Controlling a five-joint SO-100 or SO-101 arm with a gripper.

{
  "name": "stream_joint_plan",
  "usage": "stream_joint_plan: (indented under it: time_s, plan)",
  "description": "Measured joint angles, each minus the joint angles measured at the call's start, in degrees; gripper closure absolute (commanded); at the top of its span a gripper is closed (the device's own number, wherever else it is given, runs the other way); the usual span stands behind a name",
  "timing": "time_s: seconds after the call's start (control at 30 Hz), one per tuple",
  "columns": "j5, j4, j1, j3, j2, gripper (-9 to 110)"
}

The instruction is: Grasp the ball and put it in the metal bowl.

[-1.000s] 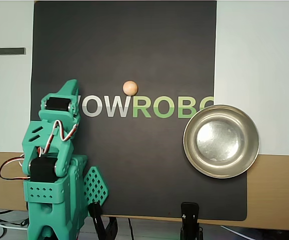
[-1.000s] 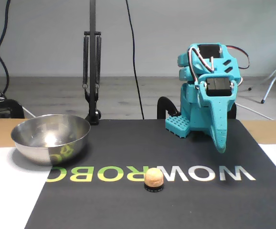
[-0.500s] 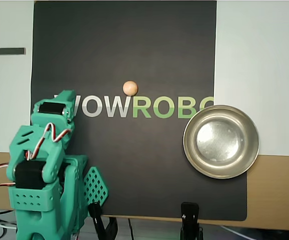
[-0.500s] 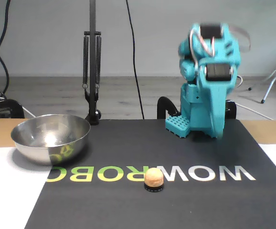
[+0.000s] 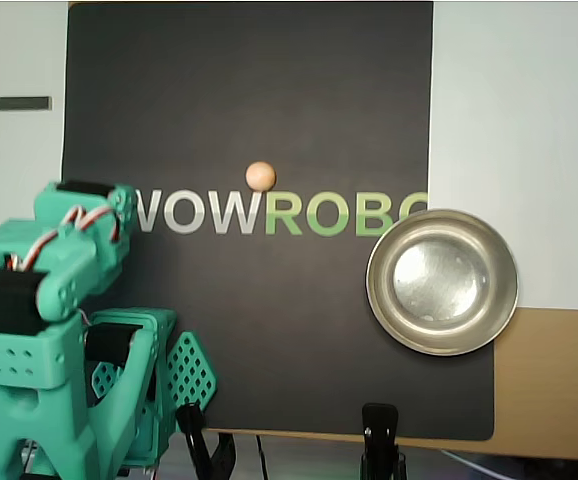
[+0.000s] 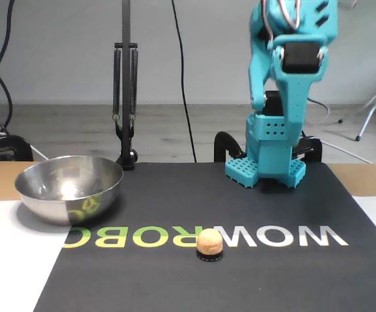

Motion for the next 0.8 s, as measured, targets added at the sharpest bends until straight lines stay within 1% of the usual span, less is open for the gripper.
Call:
stream_joint_plan:
  time_s: [0.2,0.37,0.53,0.8]
  plan:
    - [0.0,7.8,0.0,-12.2,-10.4,101]
    - [0.0,9.9,2.0,-19.3,-18.7,101]
    - [0.0,10.1,3.3,-22.7,-26.0,101]
    - [0.0,10.0,3.2,-22.9,-35.0,101]
